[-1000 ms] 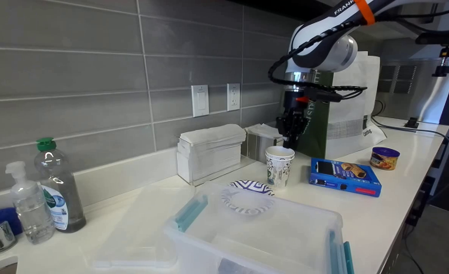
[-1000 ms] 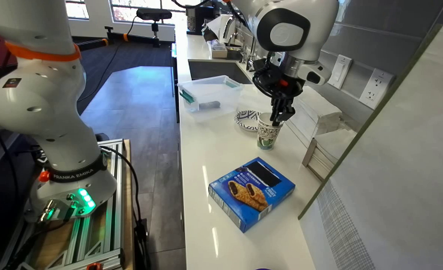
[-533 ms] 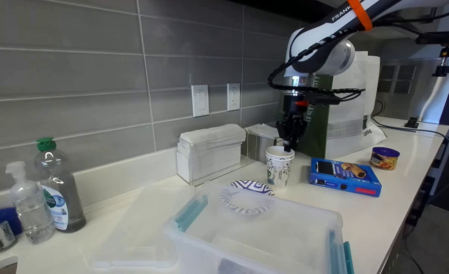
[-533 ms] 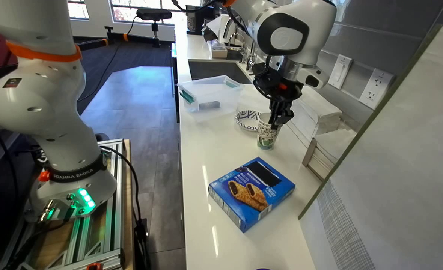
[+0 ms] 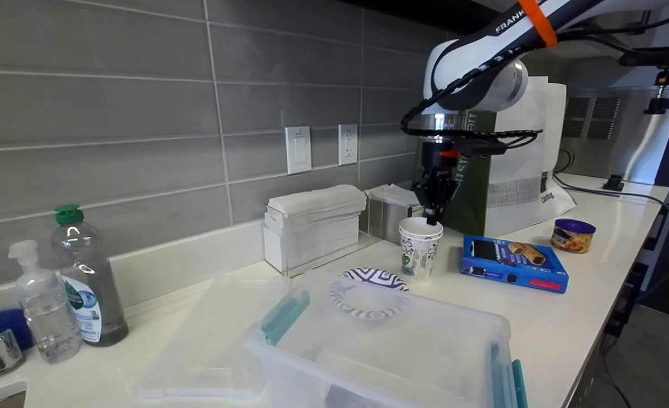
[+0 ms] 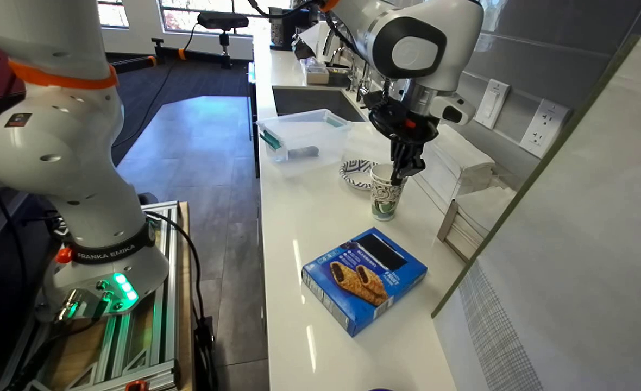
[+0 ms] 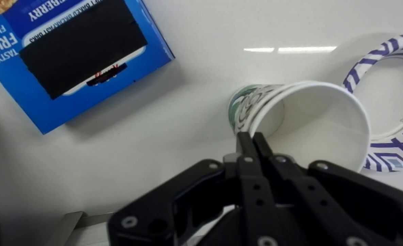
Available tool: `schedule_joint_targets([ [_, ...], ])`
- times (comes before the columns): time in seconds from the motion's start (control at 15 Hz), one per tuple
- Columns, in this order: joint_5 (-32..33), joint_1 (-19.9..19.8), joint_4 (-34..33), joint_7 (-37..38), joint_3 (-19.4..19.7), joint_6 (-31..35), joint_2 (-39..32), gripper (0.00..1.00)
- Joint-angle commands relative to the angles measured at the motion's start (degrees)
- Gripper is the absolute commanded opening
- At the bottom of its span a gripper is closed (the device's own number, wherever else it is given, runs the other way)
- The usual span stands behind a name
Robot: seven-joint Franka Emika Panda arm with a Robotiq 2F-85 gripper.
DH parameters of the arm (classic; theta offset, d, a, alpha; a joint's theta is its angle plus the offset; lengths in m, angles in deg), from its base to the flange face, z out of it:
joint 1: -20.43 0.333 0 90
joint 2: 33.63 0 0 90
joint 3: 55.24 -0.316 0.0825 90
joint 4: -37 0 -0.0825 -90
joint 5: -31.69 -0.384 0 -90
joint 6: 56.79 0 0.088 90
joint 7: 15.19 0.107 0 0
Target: Unstack the cups
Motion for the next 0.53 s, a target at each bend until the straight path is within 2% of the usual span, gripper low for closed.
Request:
schedule_joint_targets([
  [0.0,2.2,0.5,0.4,1.9,-0.4,0.2,1.9,0.01],
  [0.47,1.1,0.4,0.1,0.8,-0.6,-1.4,4.9,0.01],
])
